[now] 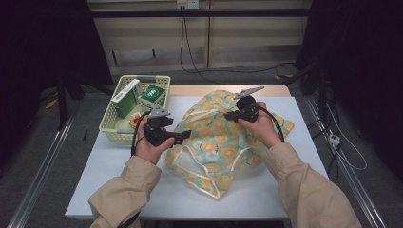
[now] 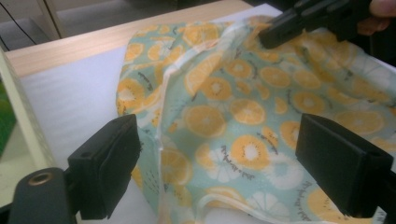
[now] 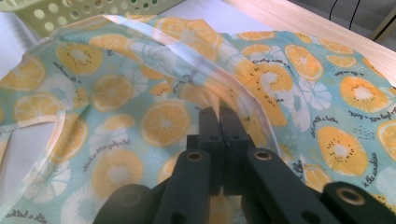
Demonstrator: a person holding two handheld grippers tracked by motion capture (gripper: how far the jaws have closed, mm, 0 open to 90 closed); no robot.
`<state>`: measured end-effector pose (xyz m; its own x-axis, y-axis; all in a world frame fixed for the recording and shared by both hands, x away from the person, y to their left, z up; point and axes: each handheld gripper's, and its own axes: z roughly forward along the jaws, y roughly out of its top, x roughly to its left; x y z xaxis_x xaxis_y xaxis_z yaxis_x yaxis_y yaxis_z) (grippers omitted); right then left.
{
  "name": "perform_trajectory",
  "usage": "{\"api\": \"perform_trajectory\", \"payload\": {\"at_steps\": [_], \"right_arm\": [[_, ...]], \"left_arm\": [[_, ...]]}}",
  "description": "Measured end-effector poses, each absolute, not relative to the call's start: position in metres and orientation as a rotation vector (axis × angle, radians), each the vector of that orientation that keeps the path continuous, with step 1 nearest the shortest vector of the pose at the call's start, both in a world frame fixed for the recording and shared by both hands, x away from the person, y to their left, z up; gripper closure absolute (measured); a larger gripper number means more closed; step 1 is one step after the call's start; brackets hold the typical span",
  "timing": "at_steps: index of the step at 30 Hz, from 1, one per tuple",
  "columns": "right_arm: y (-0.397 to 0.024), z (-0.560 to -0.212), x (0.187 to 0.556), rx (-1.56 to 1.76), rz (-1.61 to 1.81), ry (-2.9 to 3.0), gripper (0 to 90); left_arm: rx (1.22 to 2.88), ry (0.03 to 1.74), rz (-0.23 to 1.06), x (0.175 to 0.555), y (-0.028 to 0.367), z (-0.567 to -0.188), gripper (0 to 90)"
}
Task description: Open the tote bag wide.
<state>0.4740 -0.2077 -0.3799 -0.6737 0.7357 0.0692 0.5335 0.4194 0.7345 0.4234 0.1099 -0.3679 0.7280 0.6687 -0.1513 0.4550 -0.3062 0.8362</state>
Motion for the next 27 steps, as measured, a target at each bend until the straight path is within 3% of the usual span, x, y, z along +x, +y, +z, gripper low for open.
{"api": "perform_trajectory", "payload": {"at_steps": [14, 27], "right_arm": [[-0.211, -0.377, 0.477, 1.122, 1.112, 2.410, 90.0], [-0.211, -0.379, 0.478, 1.131, 1.119, 2.417, 90.0]], "left_arm": [[1.944, 0.845, 0.297, 0.439, 0.134, -0.353, 7.1], [1.951, 0.858, 0.300, 0.451, 0.154, -0.357, 6.4]]}}
